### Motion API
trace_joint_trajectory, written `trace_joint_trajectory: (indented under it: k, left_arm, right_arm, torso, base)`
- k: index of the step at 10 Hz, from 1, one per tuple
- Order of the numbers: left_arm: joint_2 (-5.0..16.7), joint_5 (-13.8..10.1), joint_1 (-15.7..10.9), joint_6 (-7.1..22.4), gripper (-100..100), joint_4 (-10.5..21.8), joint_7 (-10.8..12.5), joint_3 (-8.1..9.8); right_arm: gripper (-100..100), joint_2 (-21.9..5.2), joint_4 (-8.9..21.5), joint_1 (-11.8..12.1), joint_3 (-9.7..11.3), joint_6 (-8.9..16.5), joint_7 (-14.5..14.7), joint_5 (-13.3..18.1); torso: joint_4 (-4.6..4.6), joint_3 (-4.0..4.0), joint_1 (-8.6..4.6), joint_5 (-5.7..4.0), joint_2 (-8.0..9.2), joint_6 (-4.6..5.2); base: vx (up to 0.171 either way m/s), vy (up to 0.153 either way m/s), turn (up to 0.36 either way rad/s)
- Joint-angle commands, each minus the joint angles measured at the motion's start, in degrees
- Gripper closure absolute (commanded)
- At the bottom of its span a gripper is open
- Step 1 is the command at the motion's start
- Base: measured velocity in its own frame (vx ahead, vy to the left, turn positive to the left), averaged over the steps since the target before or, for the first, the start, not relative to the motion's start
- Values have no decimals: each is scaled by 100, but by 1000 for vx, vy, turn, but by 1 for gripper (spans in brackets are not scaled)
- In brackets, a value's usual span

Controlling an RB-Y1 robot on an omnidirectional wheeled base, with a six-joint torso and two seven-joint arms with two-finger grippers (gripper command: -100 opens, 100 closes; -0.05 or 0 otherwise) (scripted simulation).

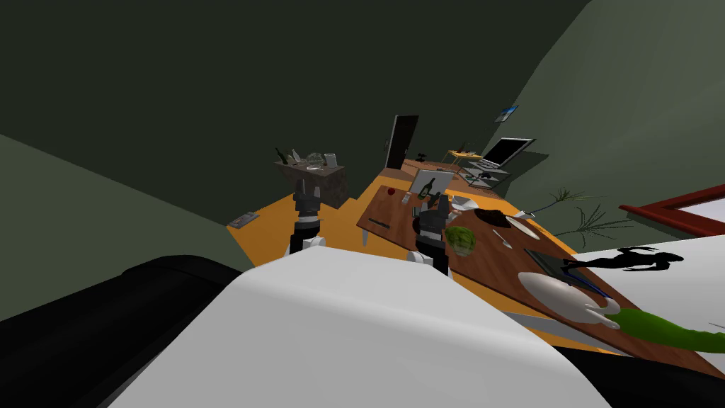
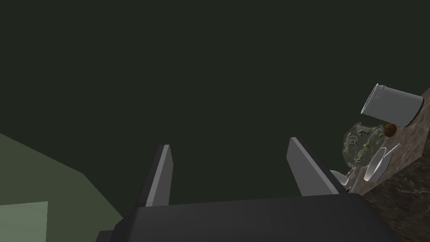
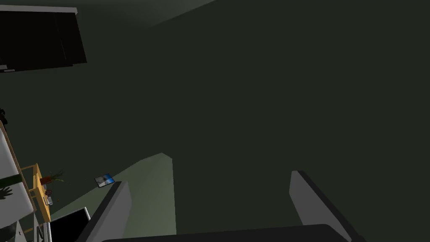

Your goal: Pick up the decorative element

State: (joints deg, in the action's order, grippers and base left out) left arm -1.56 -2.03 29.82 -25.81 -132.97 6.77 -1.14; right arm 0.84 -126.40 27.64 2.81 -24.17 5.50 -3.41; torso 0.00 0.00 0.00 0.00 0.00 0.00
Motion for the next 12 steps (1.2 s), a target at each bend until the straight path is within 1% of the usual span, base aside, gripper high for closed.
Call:
trace_joint_trajectory:
  k: [1,4,7,8,11,12]
  left_arm:
    - [0,0,0,0,0,0,0,0]
    - [0,0,0,0,0,0,0,0]
    - [-1,0,0,0,0,0,0,-1]
    - [-1,0,0,0,0,0,0,-1]
    - [0,0,0,0,0,0,0,-1]
    - [-1,0,0,0,0,0,0,-1]
  right_arm:
    - [-100,-221,69,-5,9,-42,5,-7]
    - [-100,-734,346,-32,53,-201,28,-21]
    - [-100,-1258,783,-82,142,-439,70,-16]
    - [-100,-1325,805,-82,142,-439,70,-16]
    - [-100,-1879,1350,-156,291,-711,130,36]
    - [-100,-1947,1408,-156,291,-711,130,36]
  torso:
    - [0,0,0,0,0,0]
    - [1,3,11,2,5,0]
    - [1,2,22,5,4,-1]
    - [1,3,27,6,6,-1]
    - [0,0,22,5,1,-1]
    - [0,1,28,6,1,-1]
  base:
    - [-4,12,7]
    - [-16,36,15]
    - [-14,67,40]
    - [-19,54,8]
    - [-3,66,68]
    - [-8,60,22]
